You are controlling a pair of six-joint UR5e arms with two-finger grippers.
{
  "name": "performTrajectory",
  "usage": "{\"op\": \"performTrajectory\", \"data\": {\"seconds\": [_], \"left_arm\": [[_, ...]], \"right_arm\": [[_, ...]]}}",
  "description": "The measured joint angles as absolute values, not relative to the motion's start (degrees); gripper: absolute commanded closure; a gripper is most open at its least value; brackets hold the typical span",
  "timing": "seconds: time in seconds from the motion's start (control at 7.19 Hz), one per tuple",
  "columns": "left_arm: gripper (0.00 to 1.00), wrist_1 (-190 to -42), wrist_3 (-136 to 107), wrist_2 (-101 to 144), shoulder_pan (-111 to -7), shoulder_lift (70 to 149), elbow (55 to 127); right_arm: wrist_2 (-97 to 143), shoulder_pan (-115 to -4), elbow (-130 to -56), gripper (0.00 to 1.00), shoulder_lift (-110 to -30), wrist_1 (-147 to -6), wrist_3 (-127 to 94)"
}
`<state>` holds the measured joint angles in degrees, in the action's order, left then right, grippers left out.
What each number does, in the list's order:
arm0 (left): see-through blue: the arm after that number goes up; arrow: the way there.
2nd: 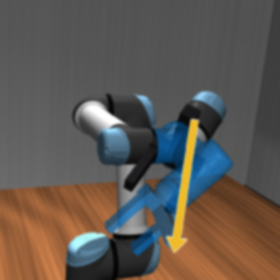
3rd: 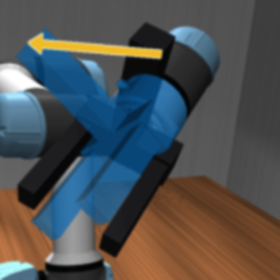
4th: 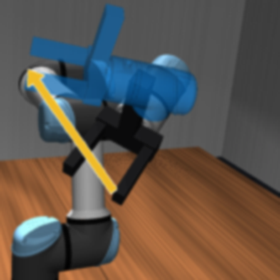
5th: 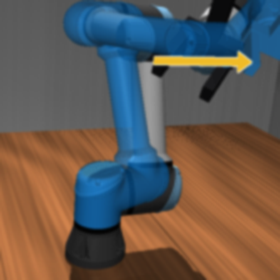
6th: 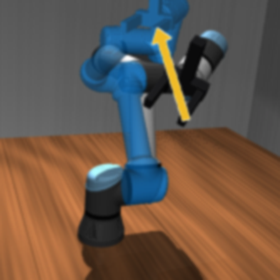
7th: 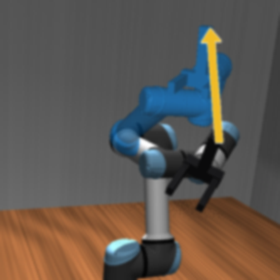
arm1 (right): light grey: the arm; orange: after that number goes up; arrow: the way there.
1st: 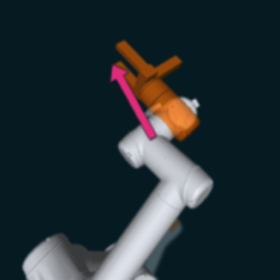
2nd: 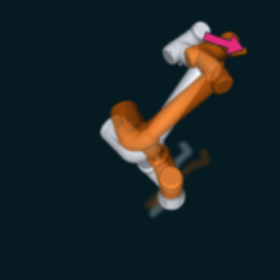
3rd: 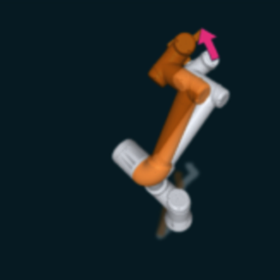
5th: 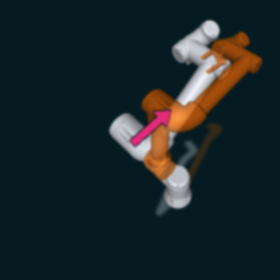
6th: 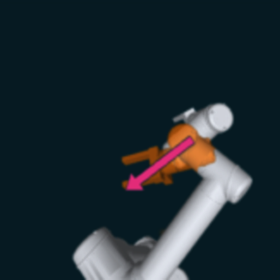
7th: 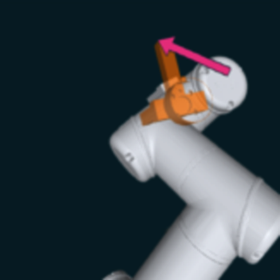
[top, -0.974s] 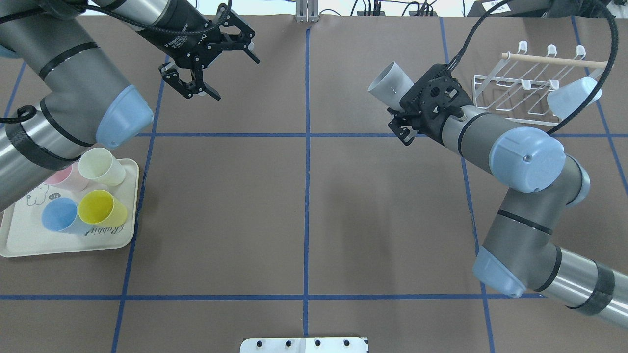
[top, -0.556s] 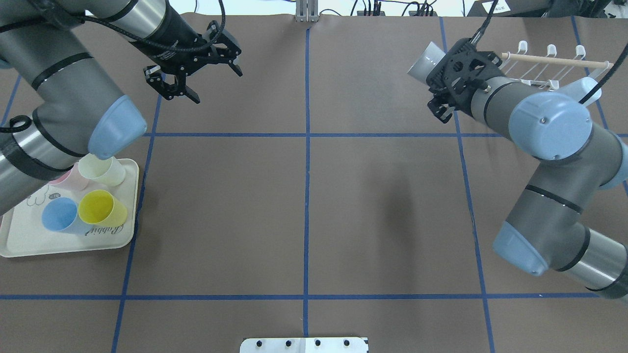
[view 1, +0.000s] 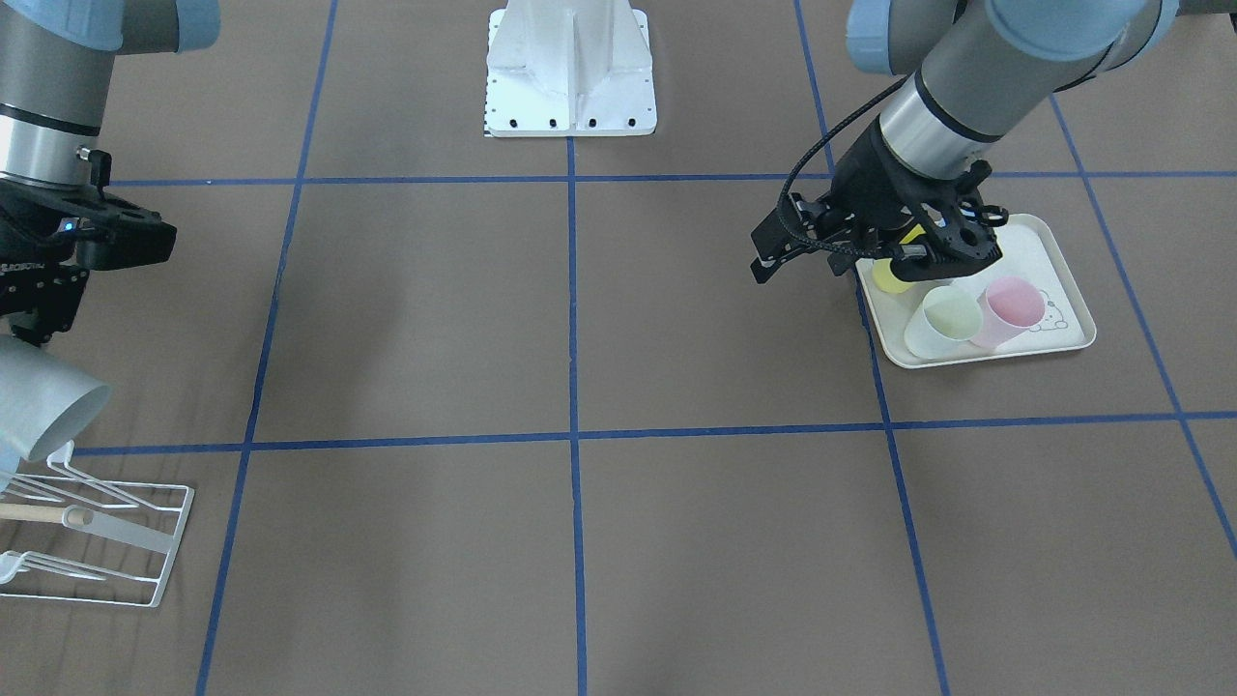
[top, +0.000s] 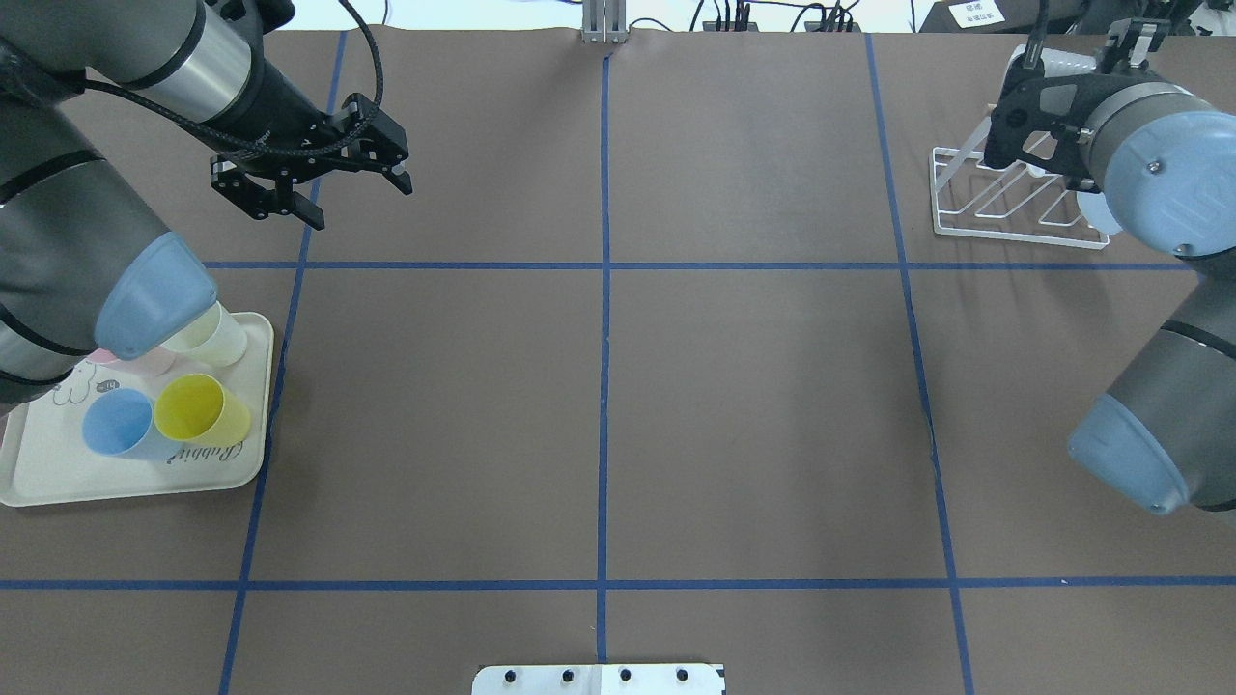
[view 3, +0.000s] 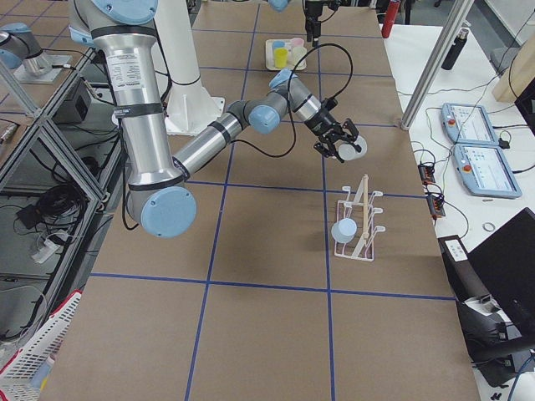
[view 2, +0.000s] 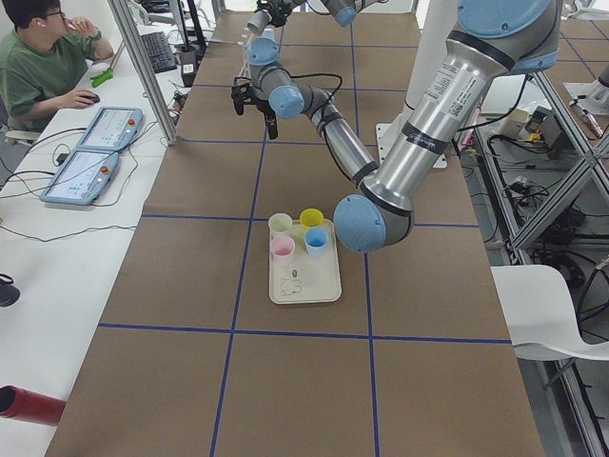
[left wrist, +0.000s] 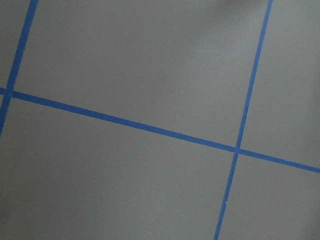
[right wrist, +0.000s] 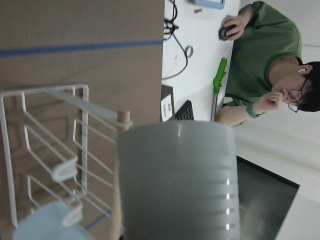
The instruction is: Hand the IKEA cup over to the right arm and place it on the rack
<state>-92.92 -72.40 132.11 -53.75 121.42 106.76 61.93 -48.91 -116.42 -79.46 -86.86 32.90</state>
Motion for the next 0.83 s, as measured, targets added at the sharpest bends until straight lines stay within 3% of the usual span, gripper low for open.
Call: {"op": "performTrajectory", "data": {"seconds": [0.42, 0.83], "left_arm": [[0.0, -93.0, -72.7, 132.2, -53.5, 119.7, 109.0], [0.0, -93.2, -73.3, 132.3, -53.3, 118.7, 110.2]], "right_arm": [[47.9, -48.9, -113.1, 0.79, -79.0, -92.7, 60.4], [46.6, -48.6, -107.5, 0.78, -78.9, -93.4, 70.1]]}}
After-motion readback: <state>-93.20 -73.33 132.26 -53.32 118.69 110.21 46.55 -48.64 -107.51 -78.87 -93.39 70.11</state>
